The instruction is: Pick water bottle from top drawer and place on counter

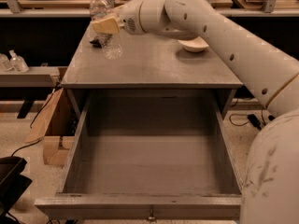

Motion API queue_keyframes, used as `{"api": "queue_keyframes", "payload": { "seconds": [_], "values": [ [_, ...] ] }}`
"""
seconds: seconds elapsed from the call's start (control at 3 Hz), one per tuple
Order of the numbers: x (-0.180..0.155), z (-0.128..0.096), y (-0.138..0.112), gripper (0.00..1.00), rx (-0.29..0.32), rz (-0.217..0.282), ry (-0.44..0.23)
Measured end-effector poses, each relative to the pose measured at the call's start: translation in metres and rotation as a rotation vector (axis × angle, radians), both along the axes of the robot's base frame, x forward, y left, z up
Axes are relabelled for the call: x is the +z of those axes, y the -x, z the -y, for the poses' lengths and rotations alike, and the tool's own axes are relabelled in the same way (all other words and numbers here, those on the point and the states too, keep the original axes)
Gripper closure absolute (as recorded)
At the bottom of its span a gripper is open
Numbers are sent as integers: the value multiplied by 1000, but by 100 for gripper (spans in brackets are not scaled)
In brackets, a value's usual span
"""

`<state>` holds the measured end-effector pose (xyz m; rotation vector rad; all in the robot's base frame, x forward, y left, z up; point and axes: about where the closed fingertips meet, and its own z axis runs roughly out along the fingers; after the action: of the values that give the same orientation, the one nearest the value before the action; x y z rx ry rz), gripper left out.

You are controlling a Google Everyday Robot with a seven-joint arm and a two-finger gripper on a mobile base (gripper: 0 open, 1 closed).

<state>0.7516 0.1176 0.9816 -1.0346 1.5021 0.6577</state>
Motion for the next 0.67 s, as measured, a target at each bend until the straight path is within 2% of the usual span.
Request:
{"api": "queue_keyframes", "payload": {
  "seconds": [0.67],
  "values": [
    [-53, 42, -40, 100, -48, -34, -78]
  ]
}}
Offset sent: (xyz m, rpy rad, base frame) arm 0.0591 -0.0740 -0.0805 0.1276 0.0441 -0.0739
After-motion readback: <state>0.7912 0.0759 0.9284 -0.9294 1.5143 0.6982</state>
